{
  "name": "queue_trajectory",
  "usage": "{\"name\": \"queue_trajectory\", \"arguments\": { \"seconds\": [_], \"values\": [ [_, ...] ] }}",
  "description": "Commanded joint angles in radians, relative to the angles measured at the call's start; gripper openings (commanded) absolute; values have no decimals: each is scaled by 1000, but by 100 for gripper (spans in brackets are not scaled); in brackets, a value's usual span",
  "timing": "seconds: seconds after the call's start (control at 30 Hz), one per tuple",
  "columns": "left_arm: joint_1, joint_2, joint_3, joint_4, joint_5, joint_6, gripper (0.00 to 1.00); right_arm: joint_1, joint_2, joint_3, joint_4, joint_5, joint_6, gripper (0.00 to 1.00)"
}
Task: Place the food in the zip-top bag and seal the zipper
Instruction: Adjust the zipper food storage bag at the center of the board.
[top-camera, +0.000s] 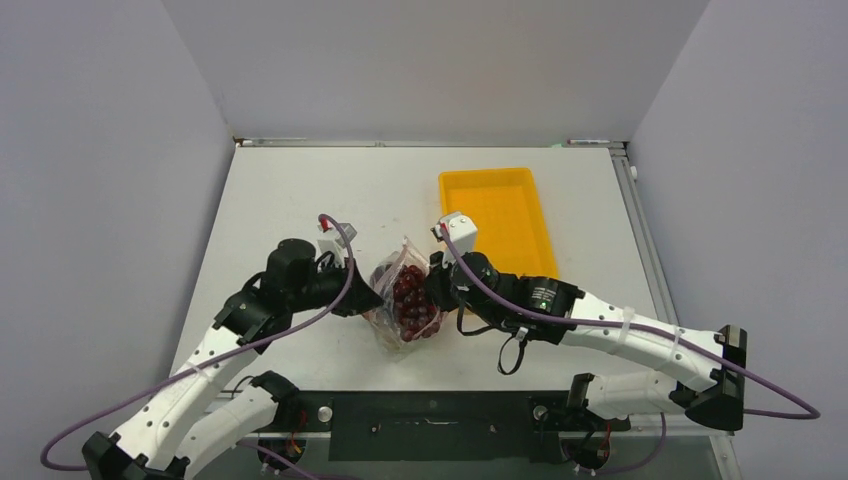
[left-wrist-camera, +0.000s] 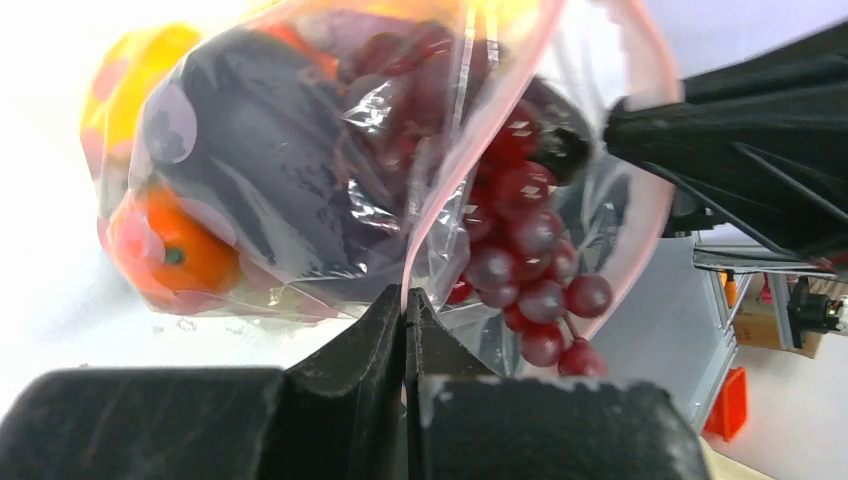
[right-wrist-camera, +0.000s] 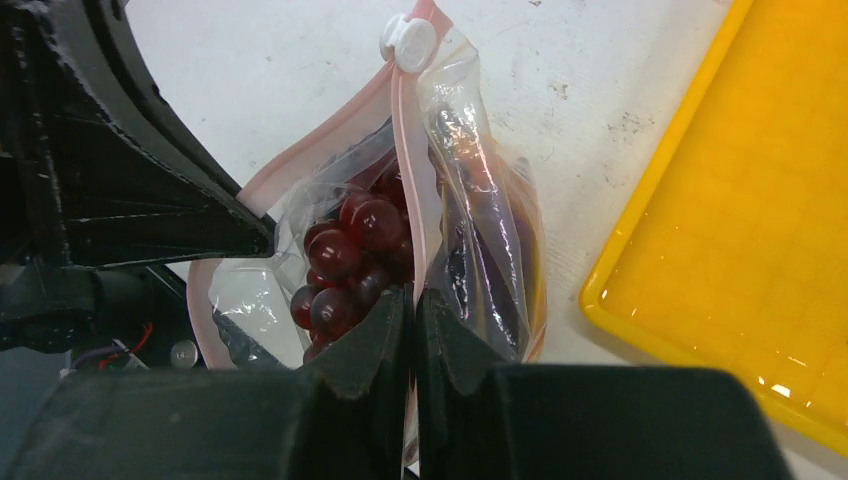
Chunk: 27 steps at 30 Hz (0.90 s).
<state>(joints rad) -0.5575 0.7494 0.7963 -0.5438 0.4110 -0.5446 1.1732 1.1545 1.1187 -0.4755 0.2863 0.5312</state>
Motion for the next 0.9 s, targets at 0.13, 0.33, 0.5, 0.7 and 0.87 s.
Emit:
{"name": "queue_trajectory", "arguments": {
  "seconds": [0.13,0.33,0.5,0.7,0.87],
  "values": [
    [-3,5,188,69,51,-50,0,20,-33,204,3,56,-36,5],
    [-1,-105,258,166,-8,-114,0,56,-33,318,11,49,-67,5],
    [1,-94,155,156,-38,-133,0,57,-7,204,37,83,-55,5],
    [6,-50,21,153,-60,-133,0,57,6,102,59,106,-28,5],
    [22,58,165,46,-23,-86,0,57,22,216,6,120,-56,5]
  ]
}}
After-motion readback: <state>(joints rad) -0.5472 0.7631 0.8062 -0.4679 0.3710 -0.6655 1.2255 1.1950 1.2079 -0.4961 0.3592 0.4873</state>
